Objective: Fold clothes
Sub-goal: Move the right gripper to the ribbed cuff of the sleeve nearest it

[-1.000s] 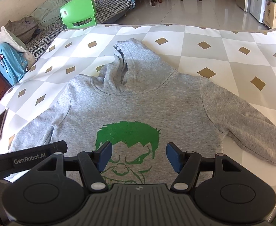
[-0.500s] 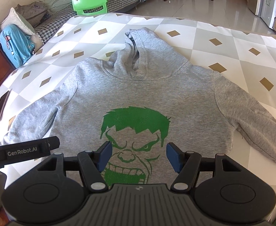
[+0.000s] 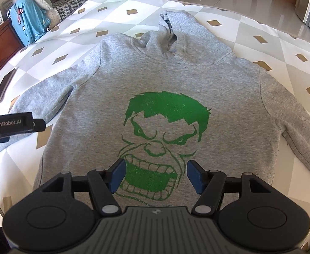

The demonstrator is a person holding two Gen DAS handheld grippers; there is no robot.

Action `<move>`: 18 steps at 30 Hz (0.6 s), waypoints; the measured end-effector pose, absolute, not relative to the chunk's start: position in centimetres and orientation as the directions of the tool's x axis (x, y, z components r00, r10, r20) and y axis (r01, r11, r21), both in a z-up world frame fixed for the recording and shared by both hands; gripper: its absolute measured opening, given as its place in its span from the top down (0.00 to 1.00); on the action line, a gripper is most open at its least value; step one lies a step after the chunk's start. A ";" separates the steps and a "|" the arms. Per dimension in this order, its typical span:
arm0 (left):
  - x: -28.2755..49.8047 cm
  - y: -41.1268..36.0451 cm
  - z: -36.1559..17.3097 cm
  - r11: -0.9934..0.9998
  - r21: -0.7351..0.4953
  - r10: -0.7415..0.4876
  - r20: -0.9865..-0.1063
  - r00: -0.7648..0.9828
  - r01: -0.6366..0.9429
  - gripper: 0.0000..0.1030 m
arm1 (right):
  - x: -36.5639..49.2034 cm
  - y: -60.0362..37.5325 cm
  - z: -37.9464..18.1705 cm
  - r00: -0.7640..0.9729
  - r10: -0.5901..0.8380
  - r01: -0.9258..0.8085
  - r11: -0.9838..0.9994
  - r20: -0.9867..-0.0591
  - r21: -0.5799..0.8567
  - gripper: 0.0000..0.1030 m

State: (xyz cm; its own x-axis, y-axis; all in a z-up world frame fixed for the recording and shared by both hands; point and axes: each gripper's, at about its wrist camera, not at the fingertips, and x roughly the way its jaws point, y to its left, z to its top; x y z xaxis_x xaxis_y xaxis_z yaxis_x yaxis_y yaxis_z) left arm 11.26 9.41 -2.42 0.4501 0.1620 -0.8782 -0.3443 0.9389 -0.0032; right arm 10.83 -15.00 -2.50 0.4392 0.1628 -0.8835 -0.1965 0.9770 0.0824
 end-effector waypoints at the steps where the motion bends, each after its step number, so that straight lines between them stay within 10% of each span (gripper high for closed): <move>1: 11.2 10.0 -2.4 0.934 -0.002 0.171 -0.875 0.453 -0.357 0.00 | 10.8 -14.9 -2.6 0.436 0.160 -0.202 0.976 -0.886 0.077 0.39; 18: 11.3 18.8 -5.3 0.828 0.069 0.328 -0.865 0.380 -0.557 0.00 | 10.2 -14.3 -3.6 0.422 0.129 -0.220 0.975 -0.898 0.037 0.39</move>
